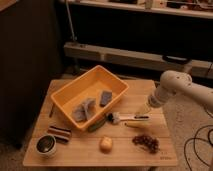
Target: Place banana in tray
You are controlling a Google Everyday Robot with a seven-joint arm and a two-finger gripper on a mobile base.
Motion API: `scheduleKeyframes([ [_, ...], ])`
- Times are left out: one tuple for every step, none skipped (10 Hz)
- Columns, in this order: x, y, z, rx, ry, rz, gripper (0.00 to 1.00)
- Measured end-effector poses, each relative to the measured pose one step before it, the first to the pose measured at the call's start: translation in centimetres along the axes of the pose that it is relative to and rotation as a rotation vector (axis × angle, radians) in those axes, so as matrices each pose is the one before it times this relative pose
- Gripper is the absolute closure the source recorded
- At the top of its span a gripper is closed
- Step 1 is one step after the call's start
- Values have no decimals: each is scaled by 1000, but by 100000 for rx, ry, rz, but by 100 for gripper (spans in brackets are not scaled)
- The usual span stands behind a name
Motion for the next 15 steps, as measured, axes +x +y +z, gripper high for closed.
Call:
scheduleKeyframes([
  [744, 917, 206, -641, 278, -1688, 20],
  [973, 1354, 399, -608, 567, -1953, 20],
  [743, 1896, 903, -1164, 1511, -2988, 20],
  [289, 996, 843, -814, 1121, -1438, 20],
  [193, 730, 907, -613, 1045, -604, 20],
  [10, 337, 762, 46, 676, -168, 20],
  [-60, 137, 892, 136, 730, 46, 20],
  [-208, 15, 484, 184, -323, -119, 20],
  [-5, -348, 563, 1139, 69, 266, 20],
  [-66, -546, 529, 1896, 355, 0, 20],
  [-237, -447, 773, 1337, 717, -397, 20],
  [-191, -212, 534, 496, 441, -254, 20],
  [-231, -524, 676, 1166, 298, -103, 20],
  [-122, -97, 294, 511, 939, -280, 20],
  [-88, 34, 320, 250, 1334, -280, 21],
])
